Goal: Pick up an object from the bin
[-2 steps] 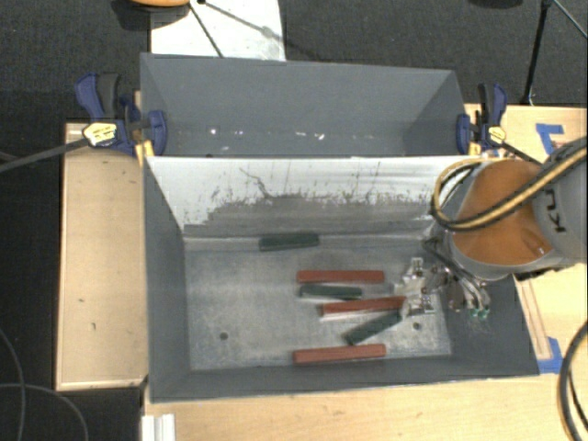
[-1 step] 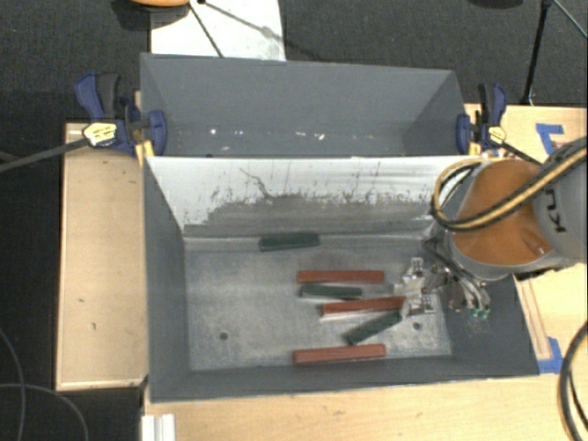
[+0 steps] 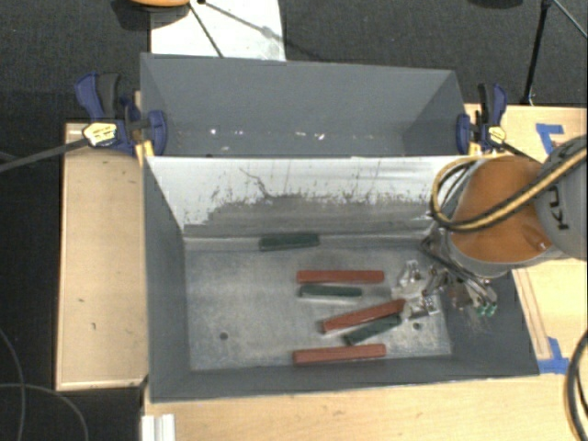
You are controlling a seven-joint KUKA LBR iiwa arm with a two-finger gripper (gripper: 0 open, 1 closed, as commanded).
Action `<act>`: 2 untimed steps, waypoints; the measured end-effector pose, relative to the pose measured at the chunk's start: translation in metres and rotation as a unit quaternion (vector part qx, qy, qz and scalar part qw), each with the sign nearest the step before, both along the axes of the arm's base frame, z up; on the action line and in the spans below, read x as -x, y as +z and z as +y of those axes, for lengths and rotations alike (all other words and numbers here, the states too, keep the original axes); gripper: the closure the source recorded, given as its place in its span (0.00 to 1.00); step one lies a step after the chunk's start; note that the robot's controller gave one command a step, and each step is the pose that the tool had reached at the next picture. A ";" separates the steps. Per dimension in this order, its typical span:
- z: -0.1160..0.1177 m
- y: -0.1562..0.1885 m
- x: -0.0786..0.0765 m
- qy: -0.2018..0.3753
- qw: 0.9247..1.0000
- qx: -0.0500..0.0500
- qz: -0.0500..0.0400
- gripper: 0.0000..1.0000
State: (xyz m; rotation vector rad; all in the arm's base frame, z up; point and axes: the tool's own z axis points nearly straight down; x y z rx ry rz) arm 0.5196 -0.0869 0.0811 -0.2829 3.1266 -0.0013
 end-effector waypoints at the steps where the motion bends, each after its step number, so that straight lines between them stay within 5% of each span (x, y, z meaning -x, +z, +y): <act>1: 0.006 0.053 -0.006 0.131 0.991 -0.001 0.003 1.00; 2: 0.034 0.050 -0.040 0.084 0.996 0.002 -0.008 1.00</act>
Offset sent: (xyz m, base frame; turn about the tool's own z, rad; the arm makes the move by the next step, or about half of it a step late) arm 0.0643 0.0713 -0.0014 -0.0321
